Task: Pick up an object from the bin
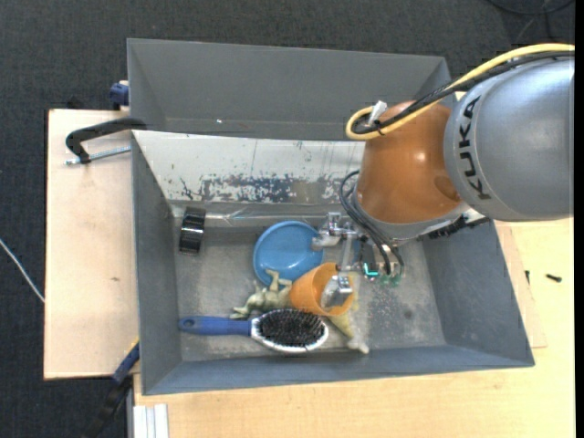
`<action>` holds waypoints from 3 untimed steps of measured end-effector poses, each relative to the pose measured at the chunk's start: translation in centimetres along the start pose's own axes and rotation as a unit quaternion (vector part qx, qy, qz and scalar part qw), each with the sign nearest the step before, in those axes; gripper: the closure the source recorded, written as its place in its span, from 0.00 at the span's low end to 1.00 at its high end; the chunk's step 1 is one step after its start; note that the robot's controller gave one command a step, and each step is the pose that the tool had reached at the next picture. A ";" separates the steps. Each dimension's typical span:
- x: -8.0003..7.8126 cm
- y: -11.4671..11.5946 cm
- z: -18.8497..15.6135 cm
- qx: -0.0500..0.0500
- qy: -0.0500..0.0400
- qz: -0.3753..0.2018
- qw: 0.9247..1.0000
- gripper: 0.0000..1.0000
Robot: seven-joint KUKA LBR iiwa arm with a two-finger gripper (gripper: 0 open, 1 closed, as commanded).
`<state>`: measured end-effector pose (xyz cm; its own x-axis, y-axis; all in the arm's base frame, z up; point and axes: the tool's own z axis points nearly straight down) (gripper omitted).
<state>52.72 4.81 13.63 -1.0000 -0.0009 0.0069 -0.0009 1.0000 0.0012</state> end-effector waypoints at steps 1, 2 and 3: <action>-1.0 0.5 4.3 0.000 -0.009 0.050 0.999 0.00; -0.7 0.6 4.4 0.000 -0.001 0.048 0.999 1.00; -1.3 0.9 -8.0 -0.001 -0.010 0.039 0.999 1.00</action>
Offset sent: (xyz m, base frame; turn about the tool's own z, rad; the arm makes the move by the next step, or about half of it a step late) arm 0.0082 0.0076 -0.0663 0.1124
